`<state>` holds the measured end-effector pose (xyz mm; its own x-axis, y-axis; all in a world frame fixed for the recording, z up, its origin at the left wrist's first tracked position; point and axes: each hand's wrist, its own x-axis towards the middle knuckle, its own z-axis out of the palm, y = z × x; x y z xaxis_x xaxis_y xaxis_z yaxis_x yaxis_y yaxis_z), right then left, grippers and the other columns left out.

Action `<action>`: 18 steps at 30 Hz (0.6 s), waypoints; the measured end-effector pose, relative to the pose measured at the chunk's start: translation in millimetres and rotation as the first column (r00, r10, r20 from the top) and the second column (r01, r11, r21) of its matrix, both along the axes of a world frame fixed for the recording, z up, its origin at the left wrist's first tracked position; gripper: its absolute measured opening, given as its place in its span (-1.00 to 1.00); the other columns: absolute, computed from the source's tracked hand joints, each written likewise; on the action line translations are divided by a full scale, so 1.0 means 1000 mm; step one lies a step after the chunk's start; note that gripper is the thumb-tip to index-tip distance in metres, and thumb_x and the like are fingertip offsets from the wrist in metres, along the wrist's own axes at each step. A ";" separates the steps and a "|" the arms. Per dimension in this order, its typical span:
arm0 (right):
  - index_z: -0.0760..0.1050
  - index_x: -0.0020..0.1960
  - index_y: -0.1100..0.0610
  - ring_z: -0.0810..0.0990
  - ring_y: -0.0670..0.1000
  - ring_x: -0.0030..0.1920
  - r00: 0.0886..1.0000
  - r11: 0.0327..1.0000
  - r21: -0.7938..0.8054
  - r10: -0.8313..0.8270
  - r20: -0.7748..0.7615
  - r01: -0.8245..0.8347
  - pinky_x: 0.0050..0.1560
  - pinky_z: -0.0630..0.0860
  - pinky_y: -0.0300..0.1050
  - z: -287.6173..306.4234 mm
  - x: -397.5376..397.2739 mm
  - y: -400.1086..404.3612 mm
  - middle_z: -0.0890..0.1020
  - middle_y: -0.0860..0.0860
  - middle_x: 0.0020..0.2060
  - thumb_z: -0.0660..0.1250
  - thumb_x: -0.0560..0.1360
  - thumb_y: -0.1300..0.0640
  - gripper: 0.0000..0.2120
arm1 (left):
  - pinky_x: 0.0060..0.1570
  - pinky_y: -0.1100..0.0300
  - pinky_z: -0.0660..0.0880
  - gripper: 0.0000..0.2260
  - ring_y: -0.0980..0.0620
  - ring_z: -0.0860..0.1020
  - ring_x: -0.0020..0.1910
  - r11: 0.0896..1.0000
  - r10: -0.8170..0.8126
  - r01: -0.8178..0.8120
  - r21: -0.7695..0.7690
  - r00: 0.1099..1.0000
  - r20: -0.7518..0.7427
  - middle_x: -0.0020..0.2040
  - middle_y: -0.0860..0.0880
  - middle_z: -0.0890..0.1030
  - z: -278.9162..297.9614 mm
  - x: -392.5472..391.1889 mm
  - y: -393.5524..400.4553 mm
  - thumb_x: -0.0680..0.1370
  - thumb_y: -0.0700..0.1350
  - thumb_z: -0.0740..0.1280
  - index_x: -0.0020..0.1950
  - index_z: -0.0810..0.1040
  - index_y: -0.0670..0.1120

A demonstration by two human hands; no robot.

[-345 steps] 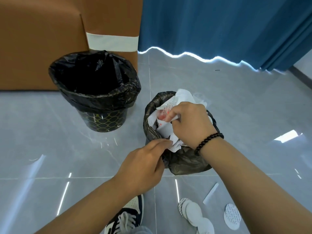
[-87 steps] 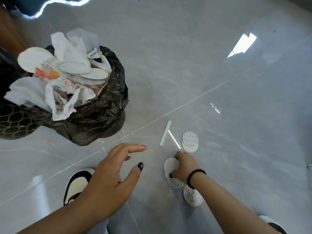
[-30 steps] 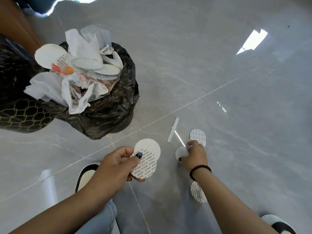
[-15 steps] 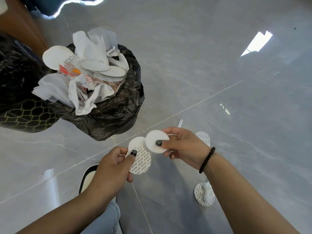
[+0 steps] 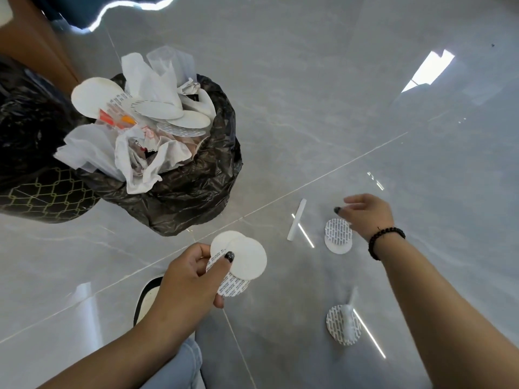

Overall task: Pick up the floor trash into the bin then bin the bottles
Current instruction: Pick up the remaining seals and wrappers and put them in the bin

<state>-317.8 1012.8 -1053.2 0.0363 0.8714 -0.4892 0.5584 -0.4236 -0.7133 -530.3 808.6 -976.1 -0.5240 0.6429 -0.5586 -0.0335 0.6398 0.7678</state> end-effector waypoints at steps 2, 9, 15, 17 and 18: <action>0.51 0.16 0.14 0.56 0.10 0.06 0.972 0.996 -0.033 0.089 0.217 -0.084 0.06 0.48 -0.08 -0.018 0.013 0.009 0.60 0.10 0.11 0.49 0.38 0.12 -0.62 | -0.49 0.26 0.46 -0.97 0.12 0.52 -0.48 1.000 -0.009 0.009 -0.009 1.000 0.002 -0.27 0.03 0.70 -0.001 0.000 0.000 0.54 -0.14 0.35 -0.05 0.57 -0.06; 0.42 0.15 0.12 0.46 0.10 0.10 0.906 0.947 -0.069 0.320 0.277 -0.314 -0.04 0.35 -0.19 -0.054 0.012 -0.013 0.49 0.13 0.14 0.52 0.31 0.18 -0.53 | -0.52 0.33 0.44 -0.98 0.08 0.58 -0.38 0.999 -0.033 0.032 -0.025 0.999 -0.020 -0.26 0.03 0.70 -0.002 0.004 0.001 0.54 -0.13 0.36 -0.06 0.57 -0.03; 0.50 0.12 0.17 0.50 0.11 0.09 0.796 0.869 -0.115 0.489 0.356 -0.482 -0.07 0.38 -0.16 -0.053 0.009 -0.021 0.54 0.12 0.09 0.46 0.38 0.17 -0.67 | -0.52 0.33 0.45 -0.99 -0.02 0.56 -0.35 0.999 -0.037 0.037 -0.024 0.999 -0.014 -0.28 0.06 0.70 -0.004 0.007 0.005 0.54 -0.13 0.35 -0.07 0.57 -0.04; 0.50 0.13 0.18 0.49 0.12 0.11 0.789 0.866 -0.109 0.492 0.369 -0.489 -0.06 0.36 -0.17 -0.052 0.010 -0.023 0.50 0.10 0.07 0.46 0.39 0.17 -0.66 | -0.52 0.34 0.45 -0.98 0.03 0.56 -0.36 0.999 -0.033 0.033 -0.023 0.999 -0.006 -0.27 0.04 0.70 -0.004 0.007 0.005 0.54 -0.13 0.35 -0.06 0.57 -0.04; 0.50 0.13 0.17 0.47 0.11 0.11 0.797 0.870 -0.096 0.482 0.365 -0.483 -0.06 0.35 -0.18 -0.052 0.010 -0.023 0.46 0.08 0.04 0.45 0.39 0.18 -0.67 | -0.52 0.34 0.44 -0.98 0.05 0.57 -0.35 0.999 -0.033 0.033 -0.024 0.999 -0.004 -0.27 0.04 0.70 -0.004 0.007 0.004 0.54 -0.14 0.36 -0.05 0.58 -0.04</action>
